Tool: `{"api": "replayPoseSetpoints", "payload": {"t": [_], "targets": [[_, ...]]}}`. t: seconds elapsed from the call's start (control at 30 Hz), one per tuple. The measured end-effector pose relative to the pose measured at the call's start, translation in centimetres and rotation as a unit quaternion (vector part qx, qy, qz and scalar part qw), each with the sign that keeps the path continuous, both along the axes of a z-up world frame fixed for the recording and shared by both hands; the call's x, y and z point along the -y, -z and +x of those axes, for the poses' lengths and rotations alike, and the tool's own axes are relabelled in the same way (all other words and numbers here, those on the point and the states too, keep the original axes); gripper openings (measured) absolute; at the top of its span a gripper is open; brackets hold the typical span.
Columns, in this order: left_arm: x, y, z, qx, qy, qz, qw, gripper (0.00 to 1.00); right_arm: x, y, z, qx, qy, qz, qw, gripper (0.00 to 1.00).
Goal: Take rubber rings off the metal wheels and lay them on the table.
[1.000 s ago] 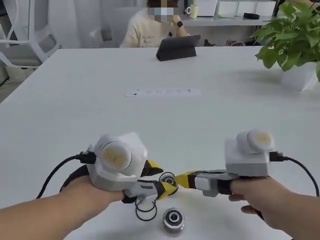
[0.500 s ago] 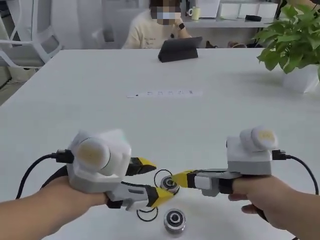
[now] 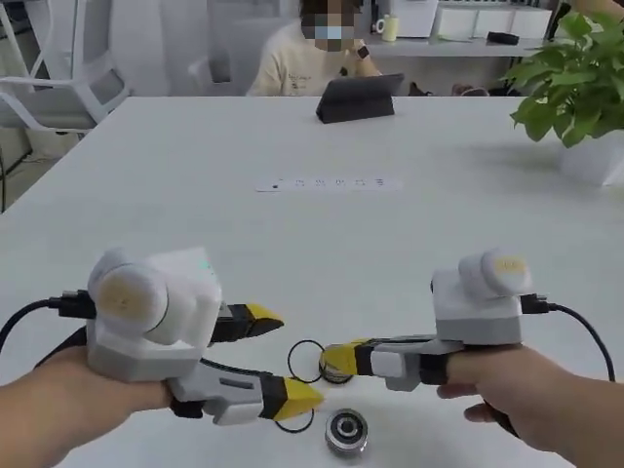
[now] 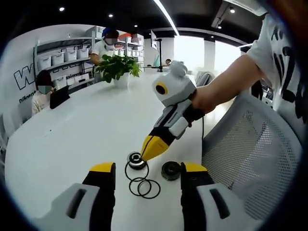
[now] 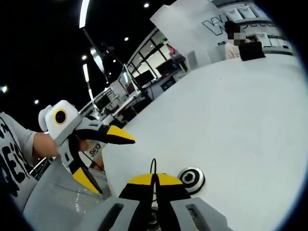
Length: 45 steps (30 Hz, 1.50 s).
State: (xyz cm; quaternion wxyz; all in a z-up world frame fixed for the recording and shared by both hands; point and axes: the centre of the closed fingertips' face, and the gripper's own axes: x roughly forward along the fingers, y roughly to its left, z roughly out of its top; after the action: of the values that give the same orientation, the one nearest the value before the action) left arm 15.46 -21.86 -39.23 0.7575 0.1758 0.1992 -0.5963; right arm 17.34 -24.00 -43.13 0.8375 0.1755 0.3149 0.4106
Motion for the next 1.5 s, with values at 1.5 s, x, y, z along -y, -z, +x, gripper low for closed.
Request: {"api": "replayPoseSetpoints", "payload": {"t": [1.5], "targets": [[-3.4,0.6,0.2,-0.008,-0.03,0.017,0.9994,0.53,-1.3,2.5,-0.3,0.029,-0.052,-0.084,0.9947,0.08]]}}
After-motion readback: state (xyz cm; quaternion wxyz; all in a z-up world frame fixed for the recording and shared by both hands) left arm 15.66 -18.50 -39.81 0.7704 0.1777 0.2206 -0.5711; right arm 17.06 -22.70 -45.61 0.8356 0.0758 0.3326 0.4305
